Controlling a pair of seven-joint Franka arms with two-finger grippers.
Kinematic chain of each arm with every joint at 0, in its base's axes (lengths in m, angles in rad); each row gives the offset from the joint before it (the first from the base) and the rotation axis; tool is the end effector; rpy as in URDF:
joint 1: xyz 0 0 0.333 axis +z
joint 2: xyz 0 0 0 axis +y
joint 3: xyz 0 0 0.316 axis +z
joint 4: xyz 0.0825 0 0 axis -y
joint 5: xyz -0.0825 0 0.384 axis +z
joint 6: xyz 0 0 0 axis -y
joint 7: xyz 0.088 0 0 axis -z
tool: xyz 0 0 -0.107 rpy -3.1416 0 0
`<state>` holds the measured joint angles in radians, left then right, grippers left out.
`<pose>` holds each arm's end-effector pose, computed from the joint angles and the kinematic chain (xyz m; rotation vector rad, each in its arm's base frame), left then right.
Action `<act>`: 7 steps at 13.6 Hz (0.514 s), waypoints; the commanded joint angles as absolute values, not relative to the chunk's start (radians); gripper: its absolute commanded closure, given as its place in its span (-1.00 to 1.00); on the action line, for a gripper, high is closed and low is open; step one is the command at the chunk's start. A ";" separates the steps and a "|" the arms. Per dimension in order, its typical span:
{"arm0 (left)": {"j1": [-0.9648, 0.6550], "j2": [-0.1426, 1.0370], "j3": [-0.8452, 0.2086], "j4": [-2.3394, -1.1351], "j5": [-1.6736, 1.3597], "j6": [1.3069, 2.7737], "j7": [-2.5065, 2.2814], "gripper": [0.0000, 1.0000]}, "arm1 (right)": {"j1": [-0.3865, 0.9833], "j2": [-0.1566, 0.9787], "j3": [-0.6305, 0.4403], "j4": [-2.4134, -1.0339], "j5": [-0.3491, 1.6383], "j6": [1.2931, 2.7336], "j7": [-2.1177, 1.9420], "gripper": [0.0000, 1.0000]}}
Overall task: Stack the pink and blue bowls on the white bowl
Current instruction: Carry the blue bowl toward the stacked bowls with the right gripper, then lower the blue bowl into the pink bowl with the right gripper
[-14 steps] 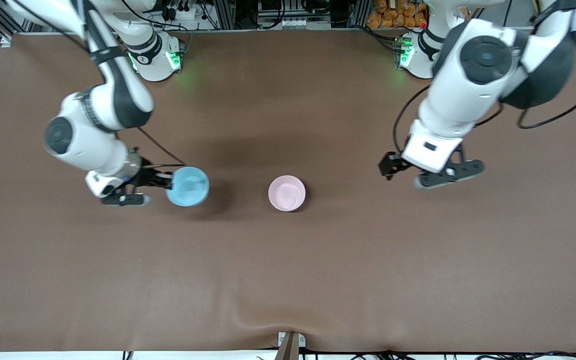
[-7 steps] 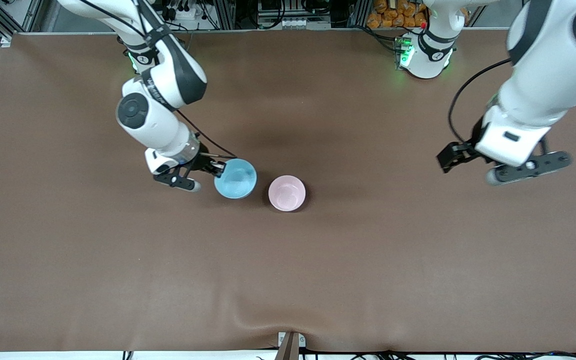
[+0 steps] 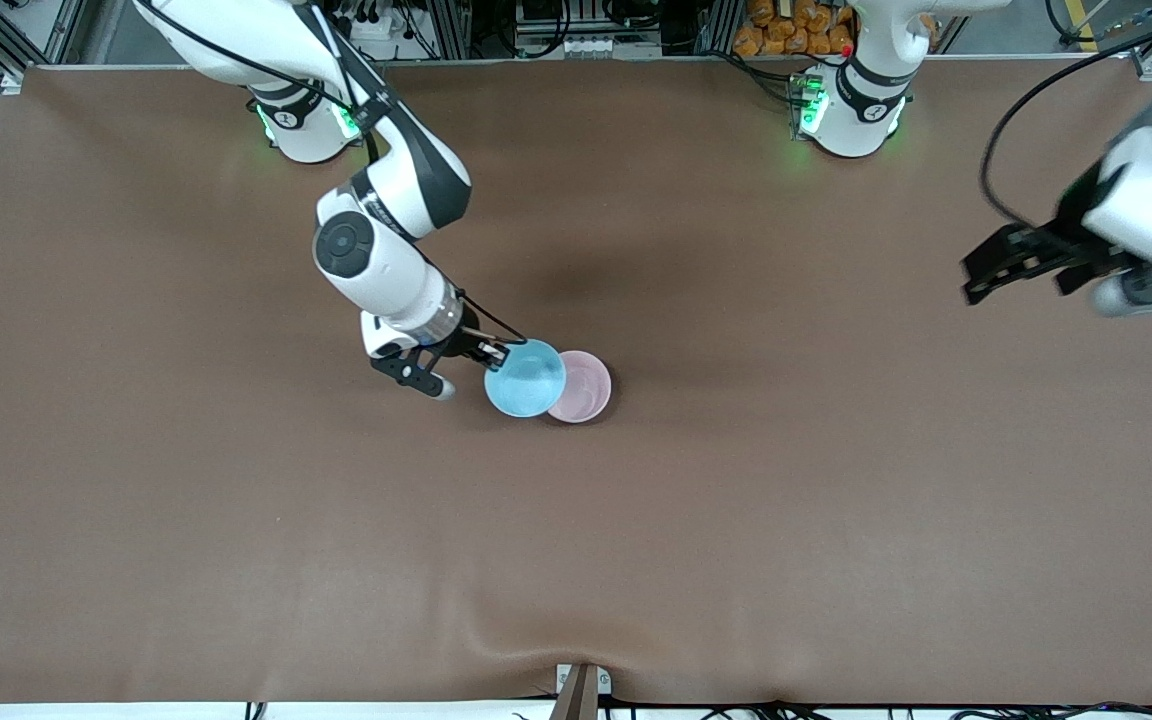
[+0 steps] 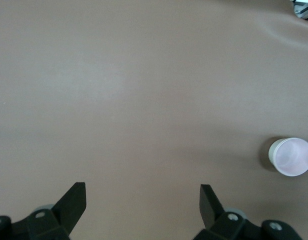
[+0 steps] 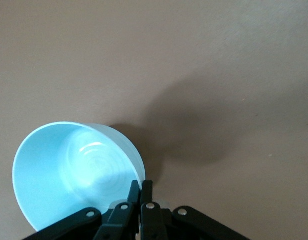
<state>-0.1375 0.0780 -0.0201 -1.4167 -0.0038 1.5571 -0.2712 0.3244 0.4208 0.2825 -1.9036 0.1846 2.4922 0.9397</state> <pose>0.5708 -0.0906 0.6518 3.1166 0.1771 0.0934 0.5378 0.3578 0.3039 -2.7585 0.7106 0.0549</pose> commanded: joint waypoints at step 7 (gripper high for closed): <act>0.024 -0.094 -0.101 -1.618 -0.020 1.534 -0.230 -1.00 | 0.414 0.548 0.271 -1.793 -0.006 2.483 1.226 1.00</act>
